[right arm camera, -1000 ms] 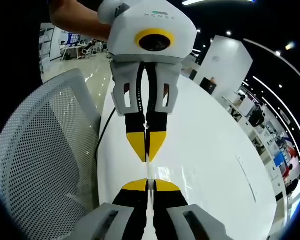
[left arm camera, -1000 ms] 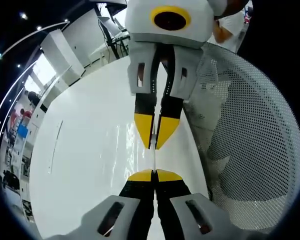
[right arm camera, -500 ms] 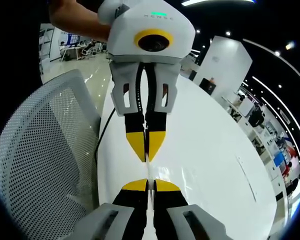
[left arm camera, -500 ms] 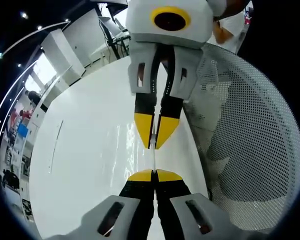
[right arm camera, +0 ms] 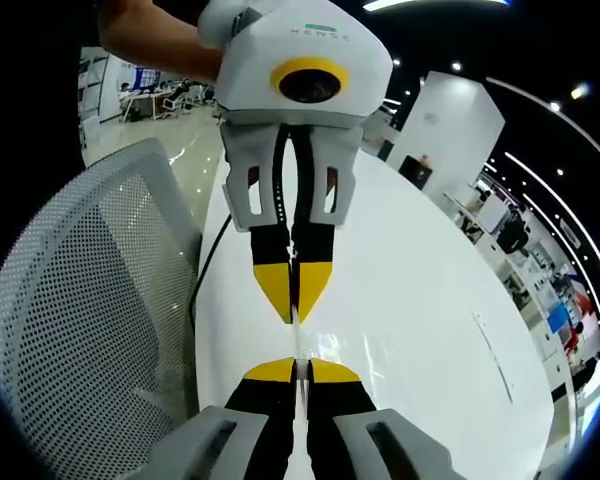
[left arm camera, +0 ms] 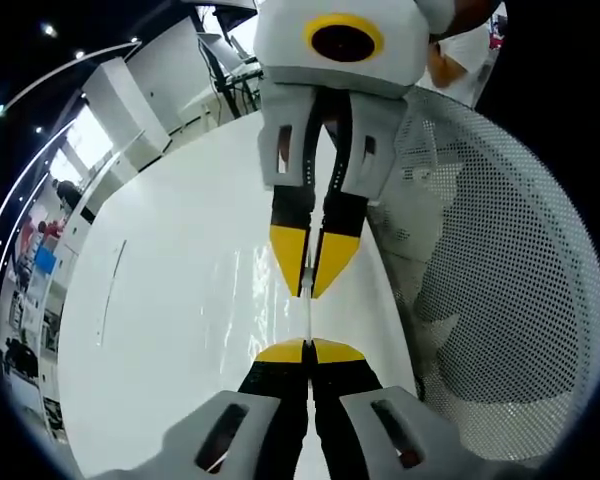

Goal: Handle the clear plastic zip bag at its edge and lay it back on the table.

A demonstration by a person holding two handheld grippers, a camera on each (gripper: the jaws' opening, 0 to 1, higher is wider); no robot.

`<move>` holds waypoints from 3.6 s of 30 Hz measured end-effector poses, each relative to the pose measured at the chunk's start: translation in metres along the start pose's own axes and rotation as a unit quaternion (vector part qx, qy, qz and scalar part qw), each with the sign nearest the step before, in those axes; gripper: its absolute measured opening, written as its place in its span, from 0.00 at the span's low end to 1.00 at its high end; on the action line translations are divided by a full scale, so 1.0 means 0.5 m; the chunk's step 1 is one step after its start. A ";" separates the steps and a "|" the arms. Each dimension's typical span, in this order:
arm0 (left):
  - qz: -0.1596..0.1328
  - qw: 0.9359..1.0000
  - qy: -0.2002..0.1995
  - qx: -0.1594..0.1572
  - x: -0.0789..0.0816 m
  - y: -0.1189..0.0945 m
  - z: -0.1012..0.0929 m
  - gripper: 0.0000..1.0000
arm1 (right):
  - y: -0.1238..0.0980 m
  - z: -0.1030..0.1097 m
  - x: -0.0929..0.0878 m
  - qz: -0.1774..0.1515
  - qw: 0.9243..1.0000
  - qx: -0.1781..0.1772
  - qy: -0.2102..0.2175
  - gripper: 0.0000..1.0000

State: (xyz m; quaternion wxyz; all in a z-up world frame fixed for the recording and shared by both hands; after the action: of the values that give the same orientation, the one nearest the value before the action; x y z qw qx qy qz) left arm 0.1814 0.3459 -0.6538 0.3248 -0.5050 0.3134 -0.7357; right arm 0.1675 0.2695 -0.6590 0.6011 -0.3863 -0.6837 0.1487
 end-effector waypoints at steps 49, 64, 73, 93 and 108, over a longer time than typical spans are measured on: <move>0.000 1.000 -0.008 0.001 -0.004 0.000 -0.003 0.00 | -0.003 -0.002 -0.005 0.002 1.000 0.001 0.000 0.00; 0.001 1.000 -0.007 0.000 -0.003 -0.001 -0.001 0.00 | -0.005 -0.003 -0.006 0.003 1.000 -0.001 0.003 0.00; 0.001 1.000 -0.008 0.000 -0.004 -0.002 -0.001 0.00 | -0.004 -0.003 -0.006 0.003 1.000 -0.001 0.003 0.00; 0.001 1.000 -0.013 0.004 -0.001 -0.008 0.003 0.00 | -0.010 -0.007 -0.002 -0.004 1.000 -0.006 0.009 0.00; 0.004 1.000 -0.018 0.003 0.000 -0.008 -0.004 0.00 | -0.008 -0.003 -0.002 0.000 1.000 -0.001 0.003 0.00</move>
State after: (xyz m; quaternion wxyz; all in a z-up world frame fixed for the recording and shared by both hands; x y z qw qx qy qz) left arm 0.1789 0.3486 -0.6514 0.3348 -0.5162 0.3076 -0.7259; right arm 0.1676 0.2661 -0.6567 0.6025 -0.3873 -0.6823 0.1464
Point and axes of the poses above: the point that each gripper's makers call its tool centre point, and the gripper's own axes: y roughly forward along the fingers, z roughly to its left, x roughly out of its top, the point moved 5 cm from there along -y, roughly backward along the fingers, and after that the axes turned 6 degrees about y, right-handed, at the moved point
